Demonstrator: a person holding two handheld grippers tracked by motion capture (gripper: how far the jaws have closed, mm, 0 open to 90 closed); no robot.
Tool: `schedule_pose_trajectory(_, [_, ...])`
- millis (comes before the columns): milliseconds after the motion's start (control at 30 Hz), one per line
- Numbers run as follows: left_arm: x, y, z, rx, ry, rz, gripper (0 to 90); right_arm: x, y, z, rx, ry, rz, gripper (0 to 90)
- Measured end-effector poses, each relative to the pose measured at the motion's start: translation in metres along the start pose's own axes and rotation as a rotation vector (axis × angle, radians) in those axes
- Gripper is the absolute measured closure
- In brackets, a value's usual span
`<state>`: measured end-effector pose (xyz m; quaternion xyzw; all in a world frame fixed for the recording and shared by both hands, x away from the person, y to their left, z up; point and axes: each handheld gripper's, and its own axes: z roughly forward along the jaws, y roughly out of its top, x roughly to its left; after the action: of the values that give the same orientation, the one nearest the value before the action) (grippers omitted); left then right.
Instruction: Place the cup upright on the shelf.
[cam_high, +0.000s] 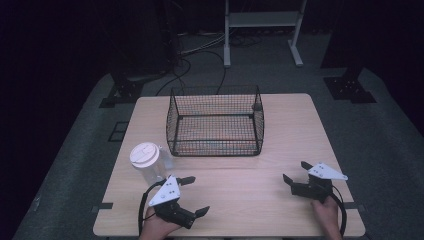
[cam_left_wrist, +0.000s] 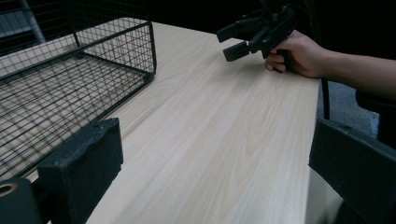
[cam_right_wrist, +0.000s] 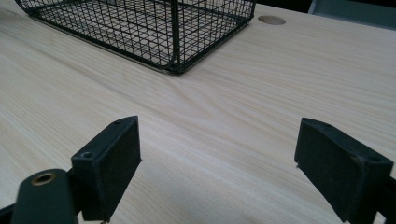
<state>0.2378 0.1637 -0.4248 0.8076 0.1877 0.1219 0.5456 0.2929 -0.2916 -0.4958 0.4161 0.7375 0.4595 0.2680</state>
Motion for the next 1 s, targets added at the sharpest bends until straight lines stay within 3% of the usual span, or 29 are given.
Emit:
schedule_pose_trajectory(267, [0.001,0.002,-0.024,0.032,-0.001,-0.007,1.8,0.0,0.0,0.0,-0.001,0.002,0.002,13.5])
schedule_pose_trajectory(500, [0.0,0.004,-0.043,0.044,0.04,0.027,1.9,0.0,0.0,0.0,-0.001,0.002,0.003,13.5])
schedule_pose_trajectory(800, [0.003,0.004,-0.078,0.041,0.101,0.015,1.9,0.0,0.0,0.0,0.0,0.0,0.0,13.5])
schedule_pose_trajectory(1000, [0.007,0.002,-0.1,0.072,0.149,0.008,1.8,0.0,0.0,0.0,0.0,-0.001,0.002,13.5])
